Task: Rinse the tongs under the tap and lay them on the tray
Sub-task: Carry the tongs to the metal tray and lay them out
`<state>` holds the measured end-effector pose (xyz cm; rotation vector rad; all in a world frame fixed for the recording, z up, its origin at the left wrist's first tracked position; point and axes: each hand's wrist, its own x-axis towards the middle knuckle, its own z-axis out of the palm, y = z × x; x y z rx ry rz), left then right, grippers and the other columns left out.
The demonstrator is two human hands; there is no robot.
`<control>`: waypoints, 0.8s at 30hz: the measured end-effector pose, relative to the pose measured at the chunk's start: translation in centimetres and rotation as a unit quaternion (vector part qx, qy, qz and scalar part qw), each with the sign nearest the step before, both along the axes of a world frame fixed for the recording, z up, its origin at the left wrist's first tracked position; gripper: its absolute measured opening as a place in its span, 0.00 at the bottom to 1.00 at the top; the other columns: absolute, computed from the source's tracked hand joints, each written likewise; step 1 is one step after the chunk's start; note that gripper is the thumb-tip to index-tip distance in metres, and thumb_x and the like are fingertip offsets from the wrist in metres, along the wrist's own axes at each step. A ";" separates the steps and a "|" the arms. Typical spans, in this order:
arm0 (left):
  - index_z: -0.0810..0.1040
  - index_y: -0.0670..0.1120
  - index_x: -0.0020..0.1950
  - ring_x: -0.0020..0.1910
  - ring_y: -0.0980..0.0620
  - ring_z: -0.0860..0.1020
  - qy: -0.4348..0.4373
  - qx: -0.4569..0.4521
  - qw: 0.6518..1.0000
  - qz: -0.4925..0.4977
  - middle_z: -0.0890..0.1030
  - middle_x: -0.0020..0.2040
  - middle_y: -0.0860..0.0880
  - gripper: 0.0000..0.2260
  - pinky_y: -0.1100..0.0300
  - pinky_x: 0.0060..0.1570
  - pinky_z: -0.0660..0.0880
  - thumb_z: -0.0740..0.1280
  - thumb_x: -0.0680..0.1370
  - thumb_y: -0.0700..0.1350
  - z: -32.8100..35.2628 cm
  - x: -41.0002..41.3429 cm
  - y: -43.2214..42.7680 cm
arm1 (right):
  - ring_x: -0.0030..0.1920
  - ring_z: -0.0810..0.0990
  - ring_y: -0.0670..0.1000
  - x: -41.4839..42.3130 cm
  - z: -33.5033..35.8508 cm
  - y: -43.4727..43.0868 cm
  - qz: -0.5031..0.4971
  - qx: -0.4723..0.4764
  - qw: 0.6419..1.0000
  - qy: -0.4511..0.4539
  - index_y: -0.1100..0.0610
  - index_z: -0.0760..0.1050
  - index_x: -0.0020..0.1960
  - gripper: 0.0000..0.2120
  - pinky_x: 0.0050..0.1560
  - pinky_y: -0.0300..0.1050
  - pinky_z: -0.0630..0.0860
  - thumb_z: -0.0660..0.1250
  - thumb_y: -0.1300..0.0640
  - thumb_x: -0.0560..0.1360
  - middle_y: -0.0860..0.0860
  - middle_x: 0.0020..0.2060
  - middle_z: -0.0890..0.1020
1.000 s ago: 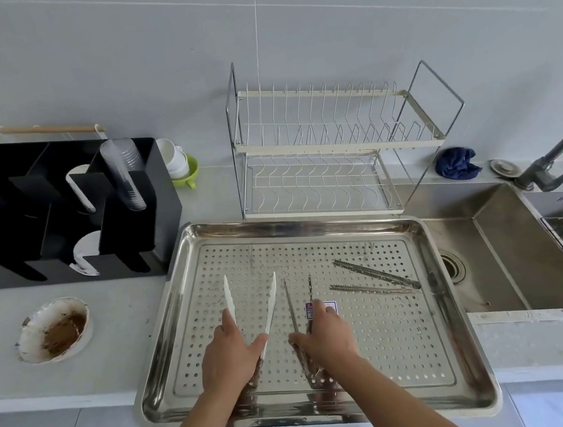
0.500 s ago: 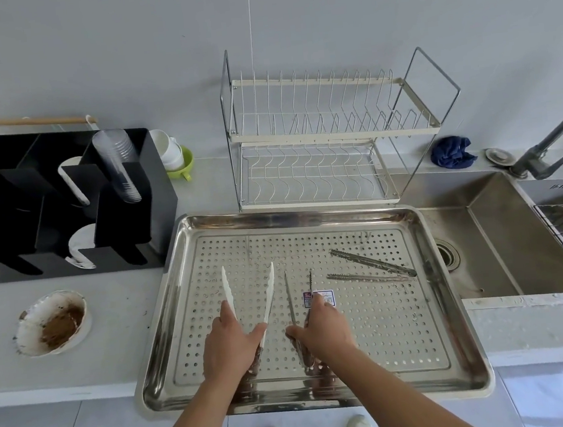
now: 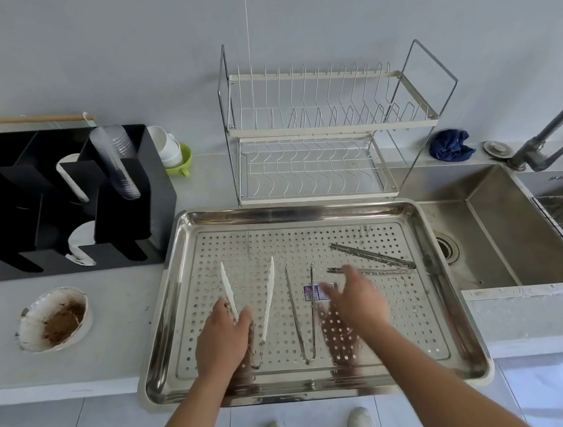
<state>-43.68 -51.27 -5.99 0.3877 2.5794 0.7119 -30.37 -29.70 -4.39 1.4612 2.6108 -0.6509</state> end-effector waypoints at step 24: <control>0.73 0.46 0.74 0.79 0.40 0.60 0.193 -0.100 0.963 -0.162 0.68 0.78 0.41 0.19 0.36 0.77 0.56 0.59 0.83 0.46 -2.9 -2.5 -2.9 | 0.31 0.72 0.41 3.8 -0.5 2.6 0.032 0.006 0.994 -0.109 0.51 0.66 0.43 0.20 0.25 0.34 0.62 0.71 0.39 0.76 0.45 0.34 0.74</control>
